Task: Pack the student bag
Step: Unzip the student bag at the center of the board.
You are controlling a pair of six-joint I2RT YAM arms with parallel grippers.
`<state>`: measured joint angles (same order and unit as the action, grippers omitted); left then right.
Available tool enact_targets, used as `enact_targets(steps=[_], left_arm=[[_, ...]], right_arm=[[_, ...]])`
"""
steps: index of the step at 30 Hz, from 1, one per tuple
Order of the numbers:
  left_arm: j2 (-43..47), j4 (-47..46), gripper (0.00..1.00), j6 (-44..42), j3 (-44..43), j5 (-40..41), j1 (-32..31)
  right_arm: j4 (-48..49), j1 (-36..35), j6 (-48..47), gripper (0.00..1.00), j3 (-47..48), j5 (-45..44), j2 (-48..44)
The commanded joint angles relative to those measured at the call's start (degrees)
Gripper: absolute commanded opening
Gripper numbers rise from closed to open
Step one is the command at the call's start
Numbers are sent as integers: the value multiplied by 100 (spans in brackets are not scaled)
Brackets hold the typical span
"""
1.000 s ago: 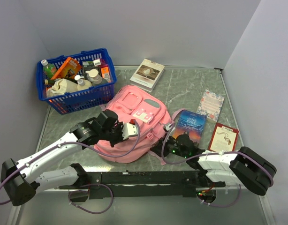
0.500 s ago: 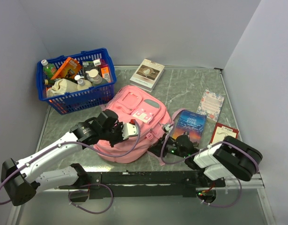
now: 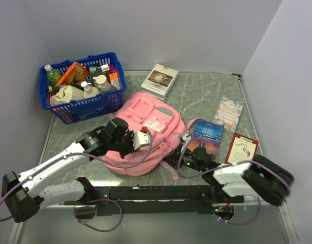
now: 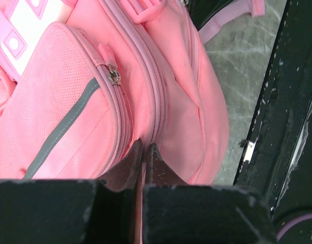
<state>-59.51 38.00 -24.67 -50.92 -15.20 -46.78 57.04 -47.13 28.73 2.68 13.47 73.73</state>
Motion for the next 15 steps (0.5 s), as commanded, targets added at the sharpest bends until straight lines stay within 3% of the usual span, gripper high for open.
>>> enact_targets(steps=[1,7,15], left_arm=[[1,-512,1,462,-279,220,73],[-298,-530,1,893,-507,-132,64],[-536,-749,1,1666,-674,-150,64]], right_arm=[[-2508,-269,-192,0,240,-871,-1621],[-5698,-646,-368,0,1856,-1330,-1749],[-7944,-1807,-131,0,3256,-2111,-1124]])
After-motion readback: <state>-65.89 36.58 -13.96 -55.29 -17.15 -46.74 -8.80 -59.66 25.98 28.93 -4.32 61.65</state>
